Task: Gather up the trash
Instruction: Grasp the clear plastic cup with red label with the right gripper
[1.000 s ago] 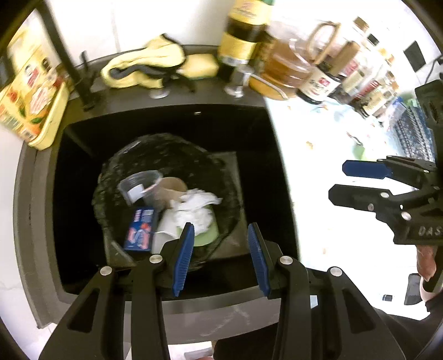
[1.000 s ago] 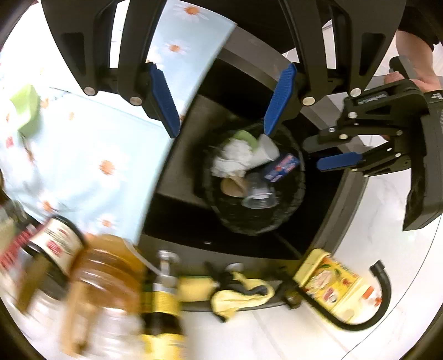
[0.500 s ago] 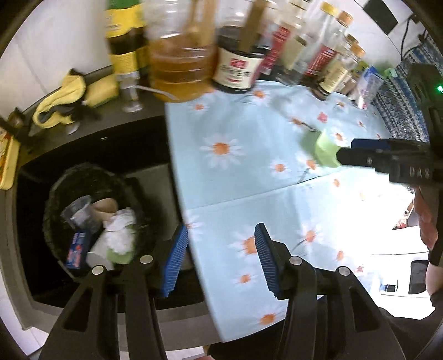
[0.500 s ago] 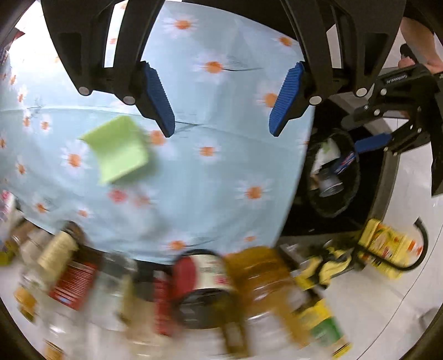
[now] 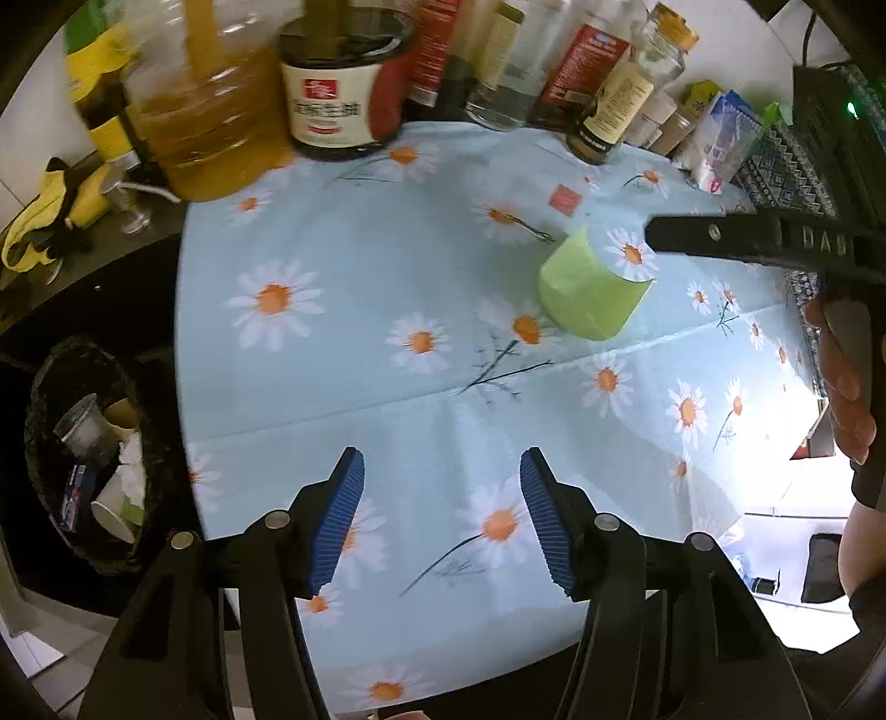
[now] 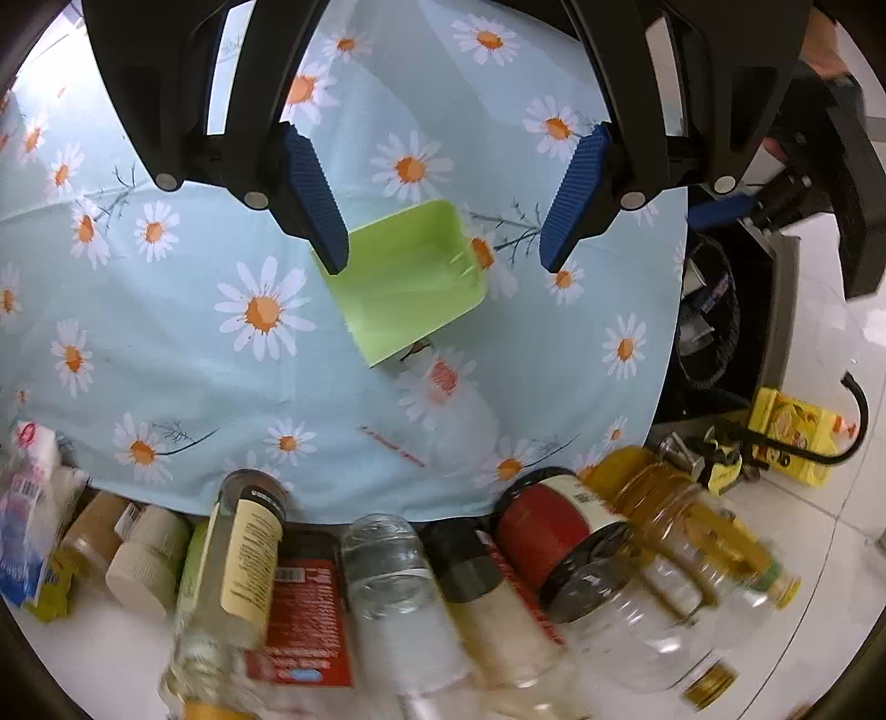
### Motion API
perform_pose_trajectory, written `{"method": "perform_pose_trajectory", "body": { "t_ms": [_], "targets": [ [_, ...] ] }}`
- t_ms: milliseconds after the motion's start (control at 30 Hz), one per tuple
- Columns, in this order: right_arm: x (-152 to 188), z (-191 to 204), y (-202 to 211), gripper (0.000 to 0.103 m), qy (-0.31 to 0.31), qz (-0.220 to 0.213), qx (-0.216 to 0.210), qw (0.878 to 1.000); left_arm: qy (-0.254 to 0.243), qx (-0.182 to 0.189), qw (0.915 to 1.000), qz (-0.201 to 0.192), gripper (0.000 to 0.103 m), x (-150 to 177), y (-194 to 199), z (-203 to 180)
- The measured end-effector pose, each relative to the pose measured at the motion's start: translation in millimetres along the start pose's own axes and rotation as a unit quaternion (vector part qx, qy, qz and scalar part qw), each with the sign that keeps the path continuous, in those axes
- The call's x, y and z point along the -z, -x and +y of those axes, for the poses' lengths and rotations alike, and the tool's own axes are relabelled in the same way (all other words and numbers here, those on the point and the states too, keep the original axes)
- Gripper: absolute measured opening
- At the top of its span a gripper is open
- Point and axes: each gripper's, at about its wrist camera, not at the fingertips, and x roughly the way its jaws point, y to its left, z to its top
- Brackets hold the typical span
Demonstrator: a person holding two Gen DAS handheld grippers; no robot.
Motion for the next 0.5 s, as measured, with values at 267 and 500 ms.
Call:
{"method": "perform_pose_trajectory", "body": {
  "t_ms": [267, 500],
  "targets": [
    [-29.1, -39.7, -19.5, 0.061, -0.070, 0.005, -0.086, 0.994, -0.003, -0.008, 0.9999, 0.013, 0.075, -17.6, -28.3, -42.3],
    [-51.8, -58.2, -42.2, 0.043, -0.105, 0.021, -0.137, 0.985, -0.021, -0.008, 0.9994, 0.027, 0.078, -31.7, -49.3, -70.2]
  ]
}}
